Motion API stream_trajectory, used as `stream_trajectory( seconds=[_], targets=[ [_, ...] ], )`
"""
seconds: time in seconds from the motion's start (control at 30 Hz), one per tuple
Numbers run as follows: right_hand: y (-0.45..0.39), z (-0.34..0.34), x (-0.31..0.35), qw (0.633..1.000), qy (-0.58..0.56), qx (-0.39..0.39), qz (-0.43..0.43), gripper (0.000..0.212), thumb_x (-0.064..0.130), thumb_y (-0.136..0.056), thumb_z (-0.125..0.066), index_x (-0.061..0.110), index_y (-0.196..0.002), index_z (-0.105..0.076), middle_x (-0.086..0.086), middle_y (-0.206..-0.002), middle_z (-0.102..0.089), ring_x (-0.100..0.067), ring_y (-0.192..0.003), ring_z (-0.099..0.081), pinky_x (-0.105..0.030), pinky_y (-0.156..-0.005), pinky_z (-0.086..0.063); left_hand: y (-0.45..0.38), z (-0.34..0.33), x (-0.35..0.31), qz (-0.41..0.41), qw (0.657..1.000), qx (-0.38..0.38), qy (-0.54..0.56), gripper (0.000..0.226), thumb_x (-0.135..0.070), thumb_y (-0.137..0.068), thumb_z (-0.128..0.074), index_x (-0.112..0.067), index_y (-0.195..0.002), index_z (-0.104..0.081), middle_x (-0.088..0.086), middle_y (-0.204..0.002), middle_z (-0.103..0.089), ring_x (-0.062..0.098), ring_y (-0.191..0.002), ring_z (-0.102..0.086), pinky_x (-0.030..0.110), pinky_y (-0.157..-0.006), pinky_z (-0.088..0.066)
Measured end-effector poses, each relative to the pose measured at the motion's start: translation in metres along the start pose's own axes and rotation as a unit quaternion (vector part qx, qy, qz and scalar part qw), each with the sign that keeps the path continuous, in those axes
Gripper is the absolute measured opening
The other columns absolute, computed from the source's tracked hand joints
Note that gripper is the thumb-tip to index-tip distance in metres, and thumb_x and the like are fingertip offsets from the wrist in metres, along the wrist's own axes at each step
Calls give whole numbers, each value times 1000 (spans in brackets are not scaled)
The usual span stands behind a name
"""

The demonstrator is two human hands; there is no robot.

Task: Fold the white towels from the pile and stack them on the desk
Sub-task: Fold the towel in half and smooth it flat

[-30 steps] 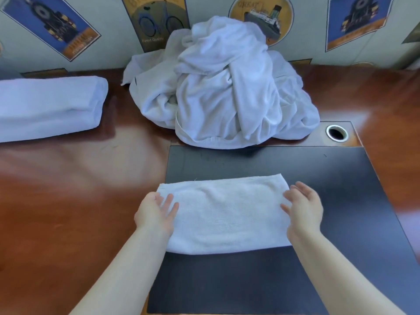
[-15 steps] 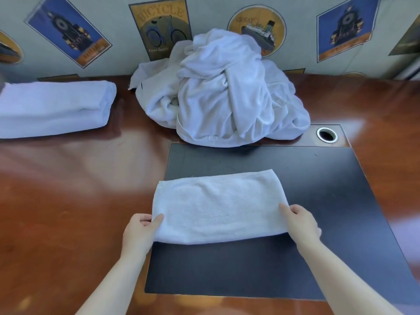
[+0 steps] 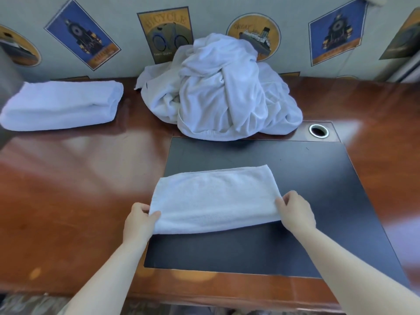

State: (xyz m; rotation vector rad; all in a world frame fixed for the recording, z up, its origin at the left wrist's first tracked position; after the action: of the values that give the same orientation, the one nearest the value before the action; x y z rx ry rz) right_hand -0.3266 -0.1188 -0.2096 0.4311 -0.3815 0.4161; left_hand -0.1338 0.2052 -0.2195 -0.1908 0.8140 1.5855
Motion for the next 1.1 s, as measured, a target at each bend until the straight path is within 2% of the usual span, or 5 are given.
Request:
stream_trajectory(
  seconds=[0.2, 0.37, 0.6, 0.67, 1.1],
  targets=[
    [6, -1, -8, 993, -43, 94, -58, 38, 49, -81, -66, 16, -93, -50, 3, -90, -58, -15, -77, -55, -31, -58, -37, 16, 2, 4, 25, 994, 49, -98, 44, -51, -79, -72, -14, -91, -50, -3, -87, -58, 17, -76, -57, 33, -58, -44],
    [19, -3, -12, 969, -214, 96, -78, 28, 26, -75, -74, 6, -81, -55, -12, -83, -63, -24, -71, -56, -37, -65, -47, 36, 0, 5, 83, 981, 86, 150, 27, -22, -86, -72, -3, -82, -54, 9, -92, -62, 26, -79, -58, 36, -70, -51],
    [61, -26, -9, 604, -744, 122, -257, 28, 15, -87, -69, 10, -114, -63, -6, -105, -72, -22, -98, -68, -34, -78, -54, 91, -36, -16, 260, 671, 75, 690, 15, -22, -93, -64, -13, -104, -63, 7, -108, -68, 23, -93, -65, 37, -82, -52],
    [73, -36, -3, 574, -763, 153, -256, 29, 24, -86, -72, 13, -112, -64, -5, -107, -72, -21, -101, -68, -34, -78, -53, 105, -52, -22, 271, 630, 89, 722, 29, -32, -90, -69, -14, -113, -64, 6, -112, -69, 24, -102, -65, 39, -90, -52],
    [89, -70, 39, 510, -789, 227, -256, 40, 31, -98, -57, 4, -127, -56, -19, -126, -64, -31, -116, -61, -44, -104, -45, 120, -103, -66, 273, 616, 131, 727, 18, -25, -94, -66, -10, -103, -64, 12, -93, -74, 25, -85, -70, 38, -69, -56]
  ],
)
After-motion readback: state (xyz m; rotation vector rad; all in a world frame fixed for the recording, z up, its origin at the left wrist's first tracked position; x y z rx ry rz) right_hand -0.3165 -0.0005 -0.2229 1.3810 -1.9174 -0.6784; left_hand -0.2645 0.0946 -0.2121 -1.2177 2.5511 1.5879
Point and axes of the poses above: each hand's wrist, its own y-axis away from the middle knuckle, its own z-axis out of the back of the hand, x = y × z, the point moved 1 cm from there along -y, towards the middle knuckle
